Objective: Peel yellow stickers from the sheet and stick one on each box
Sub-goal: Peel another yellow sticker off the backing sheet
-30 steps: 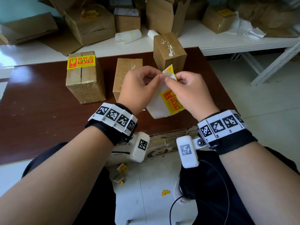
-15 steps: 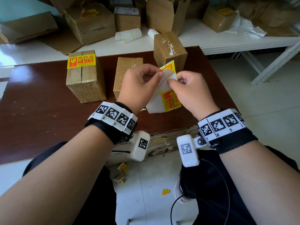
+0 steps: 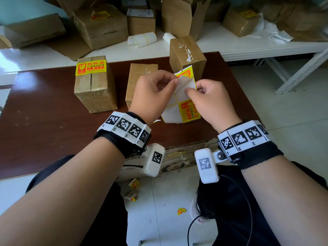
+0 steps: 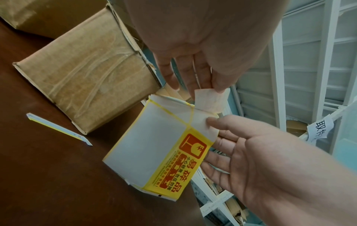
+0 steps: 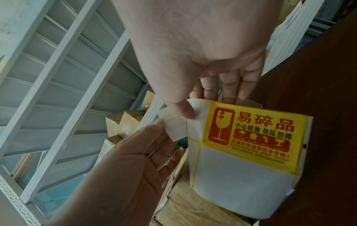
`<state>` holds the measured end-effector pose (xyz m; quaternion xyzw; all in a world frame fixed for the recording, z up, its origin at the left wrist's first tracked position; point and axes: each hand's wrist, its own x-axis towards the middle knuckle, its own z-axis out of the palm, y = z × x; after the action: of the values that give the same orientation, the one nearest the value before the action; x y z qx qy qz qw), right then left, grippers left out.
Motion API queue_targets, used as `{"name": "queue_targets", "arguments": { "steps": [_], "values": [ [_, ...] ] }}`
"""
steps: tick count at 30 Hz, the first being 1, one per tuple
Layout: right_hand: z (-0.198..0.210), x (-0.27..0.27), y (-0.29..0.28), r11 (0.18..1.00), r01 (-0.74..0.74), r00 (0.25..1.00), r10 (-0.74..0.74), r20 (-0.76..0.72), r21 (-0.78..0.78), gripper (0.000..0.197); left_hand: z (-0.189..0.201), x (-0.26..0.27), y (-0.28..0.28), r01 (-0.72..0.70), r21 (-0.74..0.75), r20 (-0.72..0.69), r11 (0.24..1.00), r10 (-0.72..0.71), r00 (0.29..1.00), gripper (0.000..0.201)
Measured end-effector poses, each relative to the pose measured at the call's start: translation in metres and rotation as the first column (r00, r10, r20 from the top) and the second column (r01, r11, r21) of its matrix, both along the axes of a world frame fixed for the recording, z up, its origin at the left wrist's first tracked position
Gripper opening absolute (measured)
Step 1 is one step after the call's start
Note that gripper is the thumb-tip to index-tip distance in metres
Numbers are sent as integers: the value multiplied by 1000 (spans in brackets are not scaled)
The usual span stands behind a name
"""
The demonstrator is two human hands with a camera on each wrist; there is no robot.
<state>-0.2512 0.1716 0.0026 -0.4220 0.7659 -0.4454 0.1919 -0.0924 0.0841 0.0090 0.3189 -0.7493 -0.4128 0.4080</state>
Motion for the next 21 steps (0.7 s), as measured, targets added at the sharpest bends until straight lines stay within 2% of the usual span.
{"name": "queue_targets", "arguments": {
  "steps": [6, 21],
  "values": [
    [0, 1, -1, 1000, 6, 1000, -6, -7, -6, 32, 2, 1, 0, -37, 11, -38, 999, 38, 999, 8],
    [1, 1, 1, 999, 27, 1000, -27, -14, 32, 31, 6, 2, -4, -104, 36, -83, 994, 107, 991, 10]
  ]
}}
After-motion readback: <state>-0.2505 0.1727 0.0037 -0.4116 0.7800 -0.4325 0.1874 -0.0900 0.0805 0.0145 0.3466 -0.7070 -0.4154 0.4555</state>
